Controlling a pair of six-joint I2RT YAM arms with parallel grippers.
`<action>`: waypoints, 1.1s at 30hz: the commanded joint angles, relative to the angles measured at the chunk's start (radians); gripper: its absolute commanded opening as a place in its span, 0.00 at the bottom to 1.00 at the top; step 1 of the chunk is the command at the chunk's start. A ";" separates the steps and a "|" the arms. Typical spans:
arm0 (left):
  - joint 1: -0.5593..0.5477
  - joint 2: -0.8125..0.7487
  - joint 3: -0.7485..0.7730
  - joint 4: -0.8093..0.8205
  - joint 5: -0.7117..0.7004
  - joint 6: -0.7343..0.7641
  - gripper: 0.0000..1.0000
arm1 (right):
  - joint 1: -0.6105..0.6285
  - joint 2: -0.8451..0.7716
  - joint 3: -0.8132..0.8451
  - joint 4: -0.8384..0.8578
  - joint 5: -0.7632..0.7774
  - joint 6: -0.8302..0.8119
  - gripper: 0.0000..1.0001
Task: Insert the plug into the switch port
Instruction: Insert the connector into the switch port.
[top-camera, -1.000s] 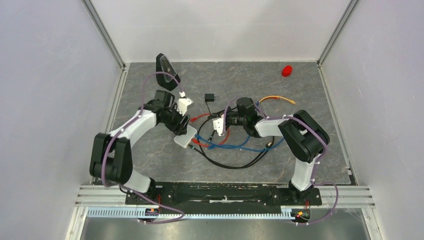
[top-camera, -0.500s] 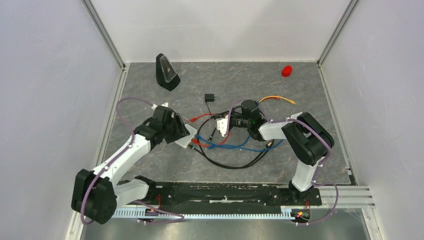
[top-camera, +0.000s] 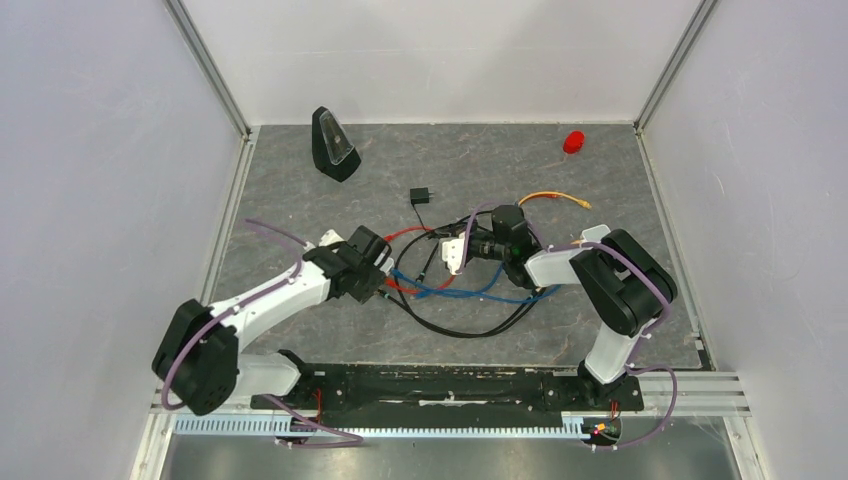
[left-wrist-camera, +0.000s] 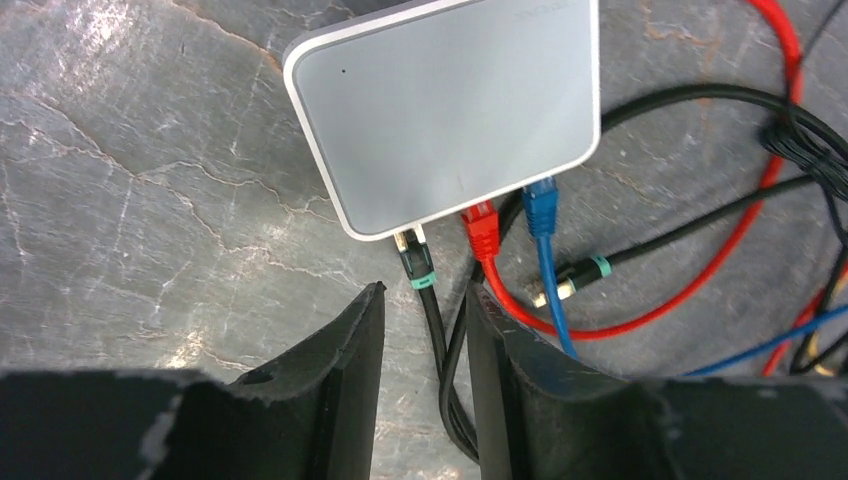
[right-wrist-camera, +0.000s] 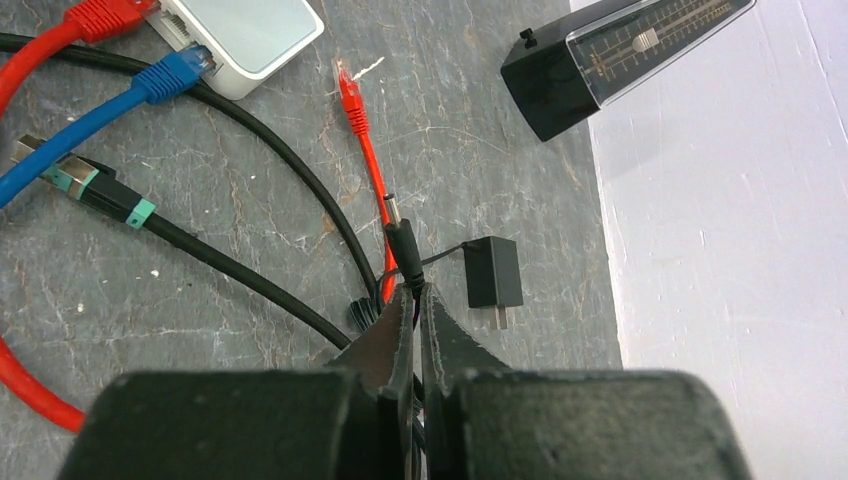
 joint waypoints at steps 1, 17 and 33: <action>-0.021 0.099 0.073 -0.019 -0.087 -0.154 0.42 | -0.002 -0.043 -0.004 0.055 -0.016 0.017 0.00; -0.089 0.185 0.115 -0.138 -0.112 -0.302 0.38 | -0.003 -0.024 -0.011 0.052 -0.016 -0.004 0.00; -0.088 0.326 0.163 -0.139 -0.142 -0.247 0.24 | -0.003 -0.018 0.003 0.011 -0.024 -0.019 0.00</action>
